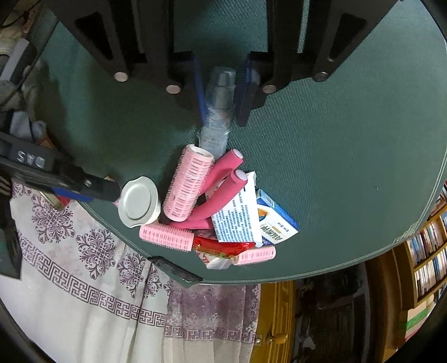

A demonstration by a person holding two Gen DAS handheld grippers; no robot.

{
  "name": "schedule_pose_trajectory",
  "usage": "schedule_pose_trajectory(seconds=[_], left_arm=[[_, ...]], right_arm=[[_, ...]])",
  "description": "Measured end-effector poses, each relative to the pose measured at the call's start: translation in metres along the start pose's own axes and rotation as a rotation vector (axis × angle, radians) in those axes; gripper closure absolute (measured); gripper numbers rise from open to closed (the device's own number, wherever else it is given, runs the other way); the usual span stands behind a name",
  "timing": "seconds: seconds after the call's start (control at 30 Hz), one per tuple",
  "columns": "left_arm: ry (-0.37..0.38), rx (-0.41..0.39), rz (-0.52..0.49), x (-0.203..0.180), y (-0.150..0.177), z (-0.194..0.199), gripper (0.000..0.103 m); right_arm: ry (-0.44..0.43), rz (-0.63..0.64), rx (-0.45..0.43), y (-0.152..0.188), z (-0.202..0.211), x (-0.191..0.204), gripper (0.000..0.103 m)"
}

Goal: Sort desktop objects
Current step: 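Grasp the white plate rim with the right gripper while the left holds the tube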

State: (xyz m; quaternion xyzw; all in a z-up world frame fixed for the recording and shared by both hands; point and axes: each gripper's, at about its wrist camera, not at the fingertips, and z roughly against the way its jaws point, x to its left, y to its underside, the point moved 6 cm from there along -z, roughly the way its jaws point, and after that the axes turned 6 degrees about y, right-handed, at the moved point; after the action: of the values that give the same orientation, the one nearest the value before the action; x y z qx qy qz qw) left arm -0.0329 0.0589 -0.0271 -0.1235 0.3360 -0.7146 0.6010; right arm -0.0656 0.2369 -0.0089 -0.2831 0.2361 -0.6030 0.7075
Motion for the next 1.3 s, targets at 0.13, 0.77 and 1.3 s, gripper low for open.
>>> schedule_pose_trajectory(seconds=[0.13,0.77,1.3], left_arm=[[-0.001,0.01,0.01,0.004,0.002,-0.004,0.059],[-0.013,0.002,-0.056,-0.006,0.002,-0.007,0.079],[0.013,-0.052,-0.039,-0.022,0.008,0.036,0.08]], right_arm=[[0.033,0.042,-0.001,-0.007,-0.016,0.005,0.025],[0.081,0.126,-0.027,-0.006,-0.03,0.025,0.034],[0.015,-0.067,-0.145,0.0,0.06,-0.022,0.034]])
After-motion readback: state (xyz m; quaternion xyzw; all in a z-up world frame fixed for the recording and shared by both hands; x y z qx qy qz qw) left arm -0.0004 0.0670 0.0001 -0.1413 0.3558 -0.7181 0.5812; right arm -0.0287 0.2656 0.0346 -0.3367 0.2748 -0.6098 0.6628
